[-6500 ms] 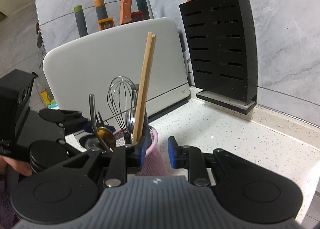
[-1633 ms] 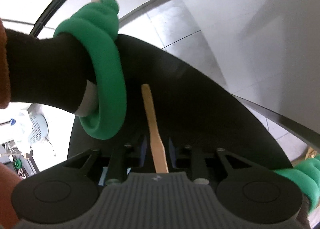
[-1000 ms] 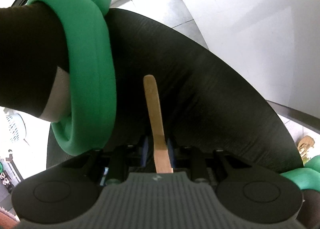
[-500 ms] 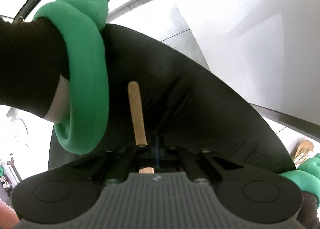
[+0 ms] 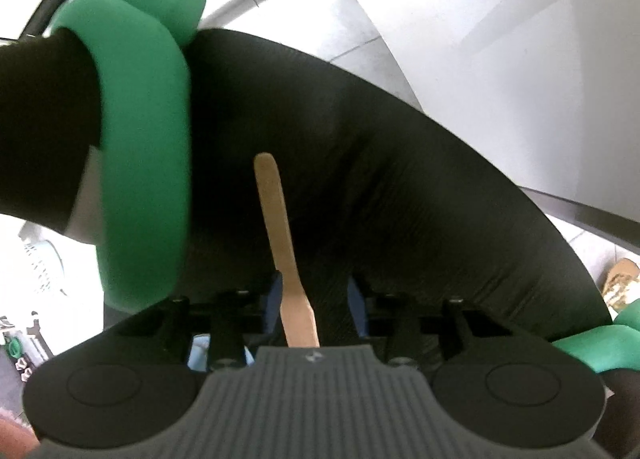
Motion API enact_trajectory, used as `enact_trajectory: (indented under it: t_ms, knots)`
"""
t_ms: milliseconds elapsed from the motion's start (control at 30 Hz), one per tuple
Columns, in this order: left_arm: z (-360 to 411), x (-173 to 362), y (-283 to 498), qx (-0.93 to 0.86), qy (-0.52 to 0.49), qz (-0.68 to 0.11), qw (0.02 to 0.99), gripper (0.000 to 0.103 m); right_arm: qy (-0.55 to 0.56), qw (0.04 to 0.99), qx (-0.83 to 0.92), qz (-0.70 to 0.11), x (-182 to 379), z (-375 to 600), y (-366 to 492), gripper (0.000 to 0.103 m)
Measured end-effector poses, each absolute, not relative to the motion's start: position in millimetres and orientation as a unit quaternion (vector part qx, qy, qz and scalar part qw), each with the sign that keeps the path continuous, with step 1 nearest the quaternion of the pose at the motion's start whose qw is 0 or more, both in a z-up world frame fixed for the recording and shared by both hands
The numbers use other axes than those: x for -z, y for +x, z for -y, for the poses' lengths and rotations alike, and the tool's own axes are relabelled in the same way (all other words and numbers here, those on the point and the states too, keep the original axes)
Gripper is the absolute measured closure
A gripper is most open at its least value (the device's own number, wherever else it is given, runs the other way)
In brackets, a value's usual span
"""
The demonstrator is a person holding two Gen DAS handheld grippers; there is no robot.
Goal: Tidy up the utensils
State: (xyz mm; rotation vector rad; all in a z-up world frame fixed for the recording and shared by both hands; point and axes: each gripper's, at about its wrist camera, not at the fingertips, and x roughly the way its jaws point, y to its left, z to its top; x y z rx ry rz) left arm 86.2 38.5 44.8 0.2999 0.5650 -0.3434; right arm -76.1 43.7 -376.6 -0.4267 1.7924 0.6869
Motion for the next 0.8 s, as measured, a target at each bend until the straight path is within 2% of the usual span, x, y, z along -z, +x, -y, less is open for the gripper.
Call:
enact_trajectory:
  t_ms: [333,367,467,800]
  knots:
    - [-39,-45,86,0.166,0.146,-0.276,0.935,0.000,-0.262,0.564,-0.269,-0.736,375,-73,-106,0.066]
    - [-39,-45,86,0.166,0.145,-0.275,0.936,0.000,-0.275,0.563,-0.271,-0.730,374,-76,-109,0.068]
    - [-40,-44,85,0.164,0.146,-0.277,0.936,0.000,-0.268,0.575,-0.250,-0.731,373,-71,-103,0.093]
    - [-38,-45,83,0.166,0.154,-0.270,0.936,0.000,-0.183,0.607,-0.246,-0.733,355,-40,-67,0.095]
